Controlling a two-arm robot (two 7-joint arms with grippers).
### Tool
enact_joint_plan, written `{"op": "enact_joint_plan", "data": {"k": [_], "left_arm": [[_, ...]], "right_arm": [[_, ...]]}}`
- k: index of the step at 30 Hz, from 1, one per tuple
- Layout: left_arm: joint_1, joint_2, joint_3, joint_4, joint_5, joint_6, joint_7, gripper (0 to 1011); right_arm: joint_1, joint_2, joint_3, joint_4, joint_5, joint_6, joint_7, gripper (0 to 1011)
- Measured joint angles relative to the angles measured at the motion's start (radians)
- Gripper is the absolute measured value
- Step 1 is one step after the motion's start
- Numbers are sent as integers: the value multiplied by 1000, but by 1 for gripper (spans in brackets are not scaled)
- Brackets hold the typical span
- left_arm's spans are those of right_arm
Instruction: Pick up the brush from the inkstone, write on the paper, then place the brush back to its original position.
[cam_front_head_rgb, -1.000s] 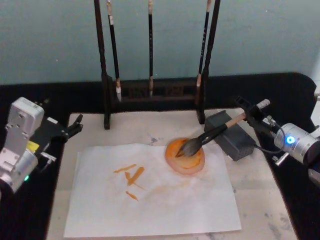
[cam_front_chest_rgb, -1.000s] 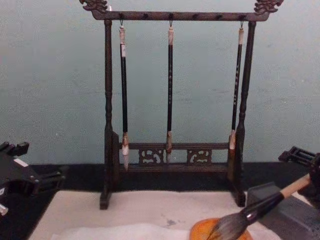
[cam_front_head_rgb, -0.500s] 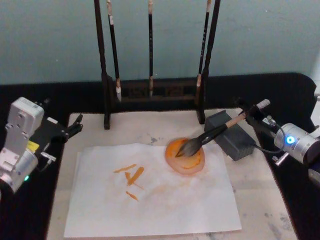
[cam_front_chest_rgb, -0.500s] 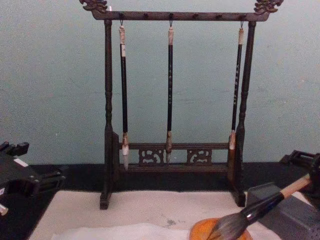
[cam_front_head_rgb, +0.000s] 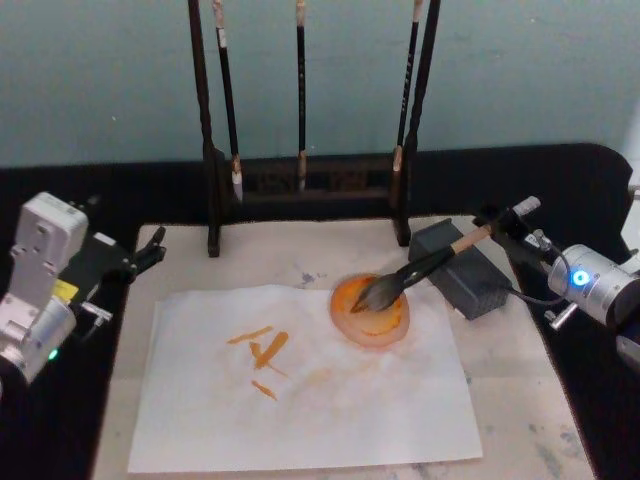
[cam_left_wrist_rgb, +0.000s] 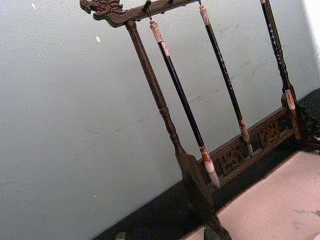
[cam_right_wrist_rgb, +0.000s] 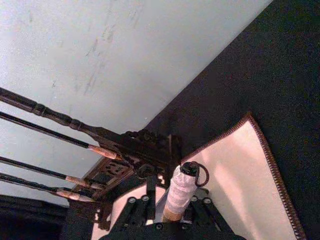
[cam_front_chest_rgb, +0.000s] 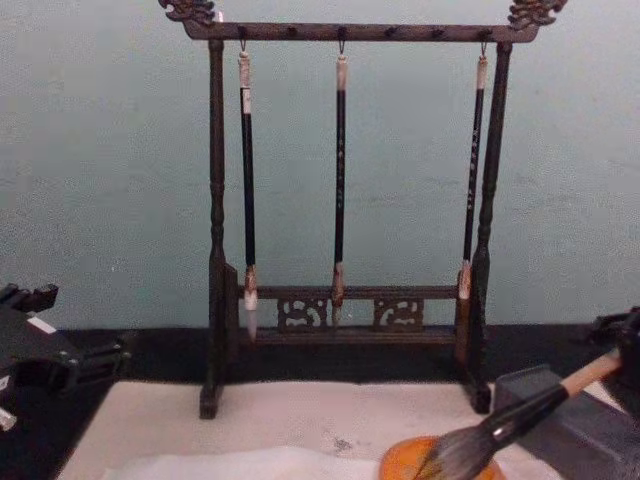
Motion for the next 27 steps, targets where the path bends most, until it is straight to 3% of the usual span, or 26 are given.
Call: {"op": "enact_joint_plan", "data": {"k": [8, 13, 27], "left_arm": [[0, 0, 0, 0, 0, 0, 0, 1010], [0, 0, 0, 0, 0, 0, 0, 1010], [0, 0, 0, 0, 0, 0, 0, 1010]], "right_arm": [[0, 0, 0, 0, 0, 0, 0, 83], [0, 0, 0, 0, 0, 0, 0, 3], [0, 0, 0, 0, 0, 0, 0, 0]]}}
